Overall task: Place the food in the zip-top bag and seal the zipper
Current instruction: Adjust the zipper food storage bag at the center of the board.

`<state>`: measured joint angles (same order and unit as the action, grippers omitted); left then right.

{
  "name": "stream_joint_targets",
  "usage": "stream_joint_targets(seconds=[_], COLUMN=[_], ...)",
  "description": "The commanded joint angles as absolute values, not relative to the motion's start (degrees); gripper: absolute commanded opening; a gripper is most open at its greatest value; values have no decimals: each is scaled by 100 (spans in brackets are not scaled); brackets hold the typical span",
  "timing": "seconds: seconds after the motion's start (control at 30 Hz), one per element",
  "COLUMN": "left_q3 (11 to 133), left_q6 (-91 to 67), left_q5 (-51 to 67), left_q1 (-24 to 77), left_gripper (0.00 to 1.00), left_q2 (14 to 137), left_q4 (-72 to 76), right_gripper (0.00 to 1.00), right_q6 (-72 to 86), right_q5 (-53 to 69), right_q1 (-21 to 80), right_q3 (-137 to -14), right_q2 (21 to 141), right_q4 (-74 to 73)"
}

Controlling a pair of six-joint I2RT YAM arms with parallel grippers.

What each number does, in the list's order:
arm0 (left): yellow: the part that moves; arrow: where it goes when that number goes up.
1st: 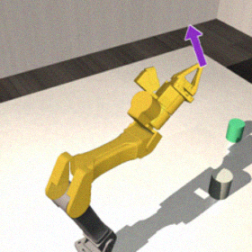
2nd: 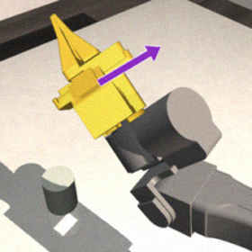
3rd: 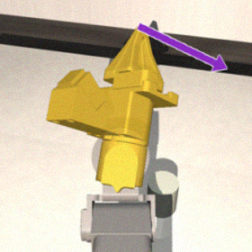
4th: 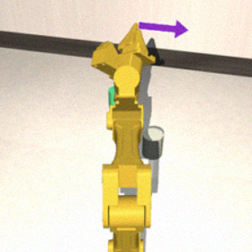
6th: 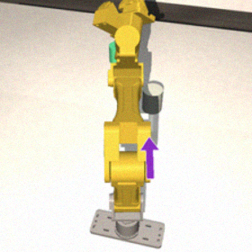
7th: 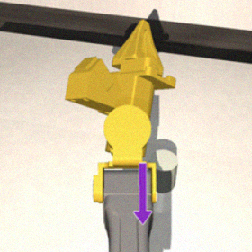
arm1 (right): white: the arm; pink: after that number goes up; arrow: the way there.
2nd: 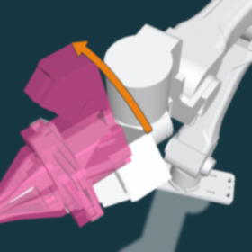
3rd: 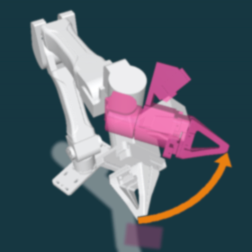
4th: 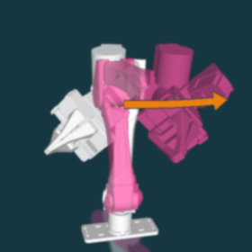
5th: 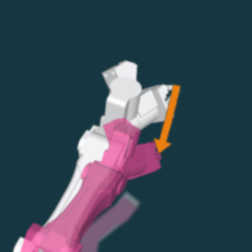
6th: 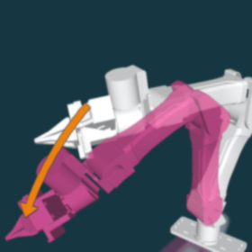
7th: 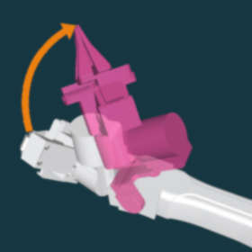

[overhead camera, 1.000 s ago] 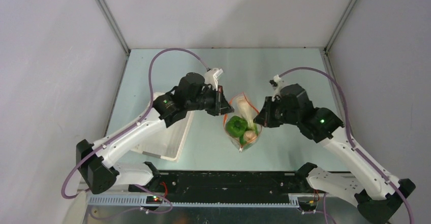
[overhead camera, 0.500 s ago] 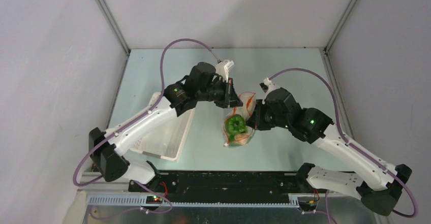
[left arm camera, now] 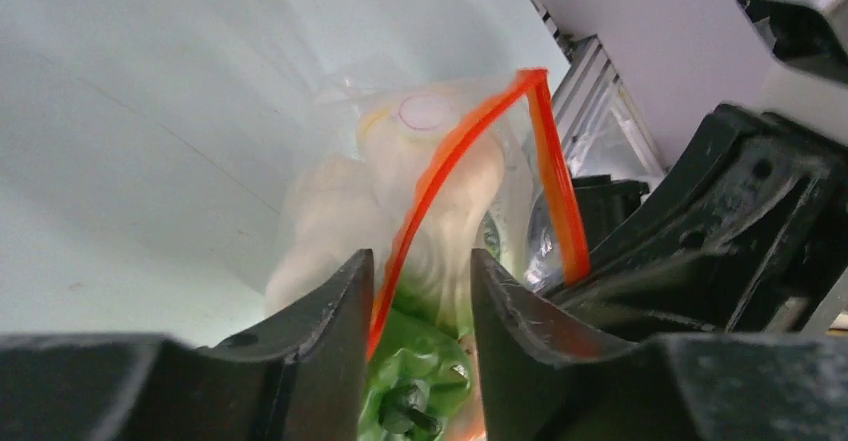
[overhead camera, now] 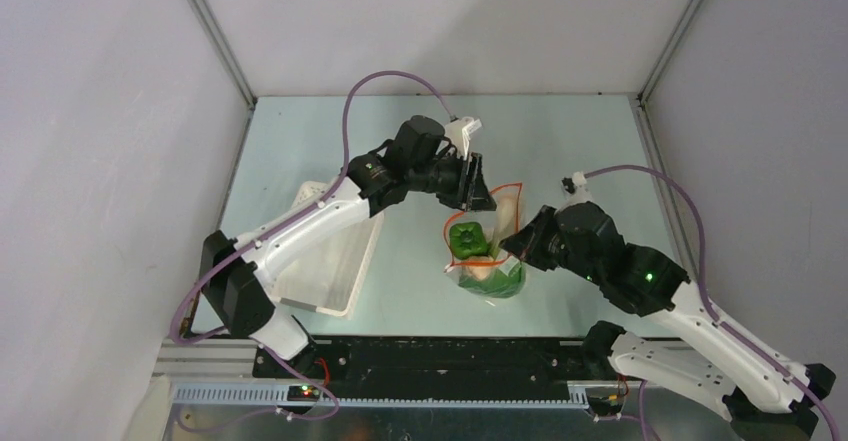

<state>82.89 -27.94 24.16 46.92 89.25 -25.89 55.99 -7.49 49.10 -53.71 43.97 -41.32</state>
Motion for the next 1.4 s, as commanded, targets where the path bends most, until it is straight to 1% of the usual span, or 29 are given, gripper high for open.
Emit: stream_joint_targets(seconds=[0.0,0.03,0.07,0.1,0.17,0.23,0.37,0.43,0.47,0.5,0.6,0.67,0.77,0.9,0.97,1.03,1.07,1.23,1.37], left_q3=[8335,8307,8247,8215,8058,7731,6520,5709,5193,4970,4050,3733,3698,3829,3886,3963,3990,4225,4323], left_q6=[-2582,-2566,-2518,-2503,-2439,-2411,-2373,-2374,-2391,-2437,-2589,-2626,-2397,-2352,-2376,-2324,-2300,-2143,-2139], left_q5=[2586,2550,2439,2353,1987,1645,1321,1299,1256,1265,1622,1595,1324,1222,1120,886,830,701,305], left_q1=[4725,4722,4725,4722,4720,4721,4727,4736,4759,4779,4948,5193,5493,5569,5627,5723,5744,5955,6121], left_gripper=[55,70,77,88,97,99,100,100,100,100,100,100,100,98,95,90,87,79,70], left_q2=[8610,8568,8461,8401,8149,7745,6568,5720,5519,5181,4651,4439,4560,5029,5197,5333,5378,5733,5915], left_q4=[-2306,-2317,-2353,-2385,-2512,-2543,-2185,-1823,-1576,-1469,-700,-258,-41,406,601,666,667,594,516], right_gripper=[0,0,0,0,0,0,0,2,2,2,2,2,2,3,4,4,4,5,5], right_q6=[6293,6368,6396,6444,6499,6523,6502,6517,6538,6552,6623,6659,6706,6856,6999,7115,7162,7315,7361], right_q5=[-1374,-1431,-1450,-1481,-1536,-1574,-1616,-1631,-1636,-1635,-1655,-1677,-1674,-1671,-1688,-1698,-1717,-1851,-1865], right_q1=[4859,4860,4860,4856,4855,4859,4828,4796,4789,4770,4754,4747,4749,4746,4749,4747,4746,4740,4738], right_q3=[-5185,-5141,-5080,-5036,-5009,-4995,-4992,-4981,-4974,-4968,-4958,-4957,-4957,-4915,-4854,-4797,-4785,-4781,-4781], right_q2=[3988,3945,3880,3852,3802,3769,3718,3683,3674,3639,3596,3563,3516,3476,3427,3378,3356,3309,3303], right_q4=[-3715,-3711,-3710,-3725,-3782,-3809,-3835,-3881,-3906,-3922,-3952,-3962,-3990,-4006,-3972,-3935,-3936,-3970,-3961])
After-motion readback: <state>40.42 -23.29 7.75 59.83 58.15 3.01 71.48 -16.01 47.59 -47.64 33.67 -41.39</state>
